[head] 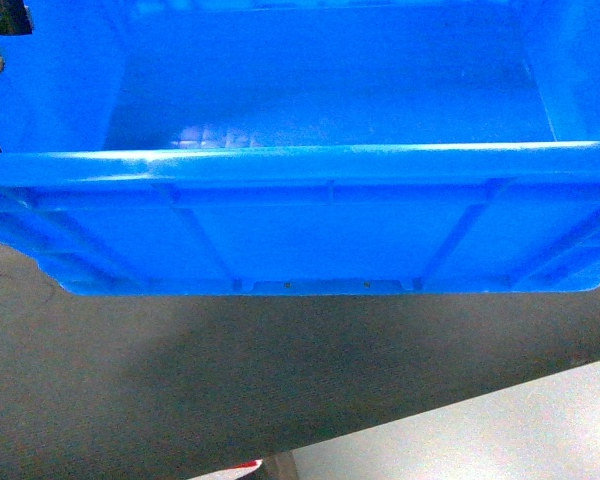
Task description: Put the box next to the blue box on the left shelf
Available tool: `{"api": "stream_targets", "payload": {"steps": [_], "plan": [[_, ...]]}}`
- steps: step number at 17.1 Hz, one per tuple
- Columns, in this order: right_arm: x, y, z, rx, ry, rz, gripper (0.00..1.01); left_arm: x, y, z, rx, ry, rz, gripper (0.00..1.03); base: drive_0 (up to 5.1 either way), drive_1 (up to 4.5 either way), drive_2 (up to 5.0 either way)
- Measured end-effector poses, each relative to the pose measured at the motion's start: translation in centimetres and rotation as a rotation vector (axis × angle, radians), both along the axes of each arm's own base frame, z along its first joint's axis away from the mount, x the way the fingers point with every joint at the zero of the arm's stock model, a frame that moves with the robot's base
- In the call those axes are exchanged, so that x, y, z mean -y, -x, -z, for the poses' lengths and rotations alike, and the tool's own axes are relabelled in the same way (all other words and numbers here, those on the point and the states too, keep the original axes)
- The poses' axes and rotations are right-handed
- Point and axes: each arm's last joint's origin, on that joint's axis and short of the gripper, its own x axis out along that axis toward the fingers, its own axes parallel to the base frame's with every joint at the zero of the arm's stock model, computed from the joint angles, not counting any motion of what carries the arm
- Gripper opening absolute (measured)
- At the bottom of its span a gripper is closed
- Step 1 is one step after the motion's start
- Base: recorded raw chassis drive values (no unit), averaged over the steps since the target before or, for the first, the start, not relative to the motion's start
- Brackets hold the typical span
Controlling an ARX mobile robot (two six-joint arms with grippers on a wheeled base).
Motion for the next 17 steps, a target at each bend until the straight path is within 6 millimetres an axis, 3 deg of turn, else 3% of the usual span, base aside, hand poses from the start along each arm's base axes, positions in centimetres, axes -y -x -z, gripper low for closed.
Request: {"api": "stream_targets", "payload": {"steps": [17], "plan": [[0.00, 0.00, 0.01, -0.001, 0.007, 0.001, 0.21, 0.00, 0.00, 0.00, 0.000, 0.000, 0.000, 0.16, -1.3, -1.26, -1.3]]}}
